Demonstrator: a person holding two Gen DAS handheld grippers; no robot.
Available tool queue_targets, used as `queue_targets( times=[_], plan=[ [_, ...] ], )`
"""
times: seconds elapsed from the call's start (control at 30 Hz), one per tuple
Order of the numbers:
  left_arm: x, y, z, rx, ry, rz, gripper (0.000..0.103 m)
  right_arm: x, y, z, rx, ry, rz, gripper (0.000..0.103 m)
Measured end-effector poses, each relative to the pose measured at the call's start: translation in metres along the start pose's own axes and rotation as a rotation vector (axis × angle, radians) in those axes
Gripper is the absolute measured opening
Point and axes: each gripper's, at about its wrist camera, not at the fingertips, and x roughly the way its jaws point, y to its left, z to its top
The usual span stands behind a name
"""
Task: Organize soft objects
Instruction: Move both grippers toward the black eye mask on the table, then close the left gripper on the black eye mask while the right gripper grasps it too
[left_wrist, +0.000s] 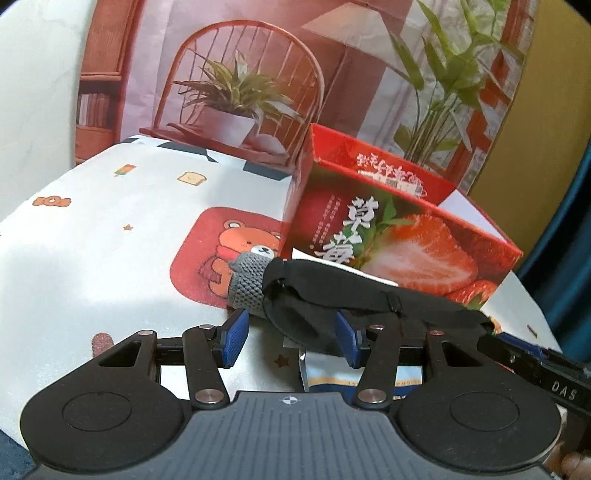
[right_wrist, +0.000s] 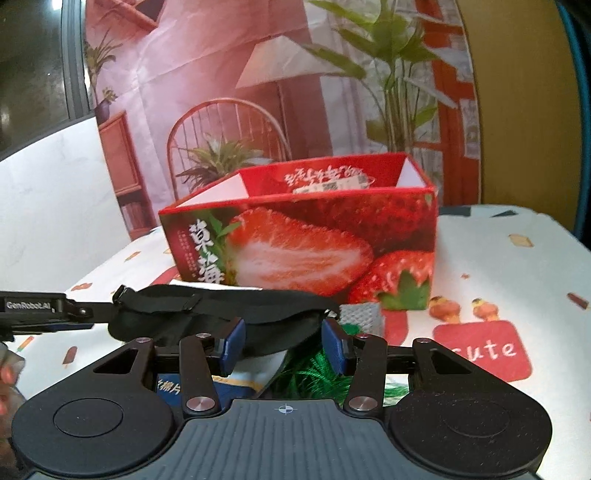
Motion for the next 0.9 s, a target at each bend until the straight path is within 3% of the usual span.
queue_targets(
  times=[0.27,0.43,0.77,0.9],
  plan=[
    [0.008,-0.001,-0.004,0.005,0.029,-0.009,0.054,0.016,-0.012,0.002,0.075,0.030,0.008,0.044],
    [0.014,-0.003,-0.007,0.019,0.046,-0.012,0.054,0.024,-0.013,0.006,0.099,0.034,0.041,0.051],
    [0.017,0.001,-0.007,0.002,0.055,-0.020,0.054,0.051,-0.031,0.022,0.273,0.064,0.069,0.050],
    [0.019,0.001,-0.007,0.001,0.059,-0.019,0.055,0.062,-0.035,0.027,0.273,0.071,0.061,0.051]
  ],
)
